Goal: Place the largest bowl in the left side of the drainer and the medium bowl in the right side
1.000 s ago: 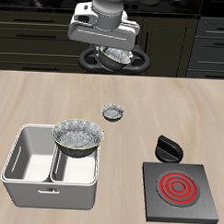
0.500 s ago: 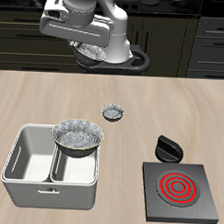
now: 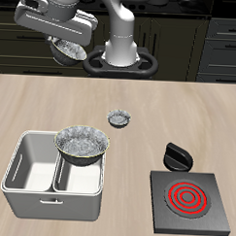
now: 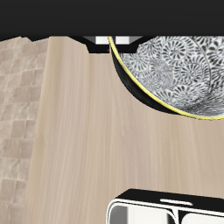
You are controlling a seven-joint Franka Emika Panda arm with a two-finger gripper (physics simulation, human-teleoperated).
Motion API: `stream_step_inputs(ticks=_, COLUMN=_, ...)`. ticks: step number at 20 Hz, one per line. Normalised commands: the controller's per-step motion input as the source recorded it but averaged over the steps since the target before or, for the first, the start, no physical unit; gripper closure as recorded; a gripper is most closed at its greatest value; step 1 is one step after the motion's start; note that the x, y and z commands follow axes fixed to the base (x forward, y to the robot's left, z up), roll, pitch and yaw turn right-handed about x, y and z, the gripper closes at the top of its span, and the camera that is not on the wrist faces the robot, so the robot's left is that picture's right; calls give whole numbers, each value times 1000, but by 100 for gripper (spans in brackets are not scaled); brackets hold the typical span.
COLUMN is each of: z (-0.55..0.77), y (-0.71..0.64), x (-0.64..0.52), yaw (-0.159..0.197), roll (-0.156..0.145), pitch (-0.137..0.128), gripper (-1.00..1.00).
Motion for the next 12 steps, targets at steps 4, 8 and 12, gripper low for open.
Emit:
stream_step_inputs(ticks=4, z=262, y=-112, x=273, yaw=-26, roll=-25, pitch=12, gripper=100)
stream_step_inputs(ticks=8, z=325, y=50, x=420, yaw=0, roll=14, pitch=-1, gripper=100)
stream_step_inputs(ticks=12, z=190, y=306, x=405, yaw=-4, roll=62, pitch=23, gripper=100)
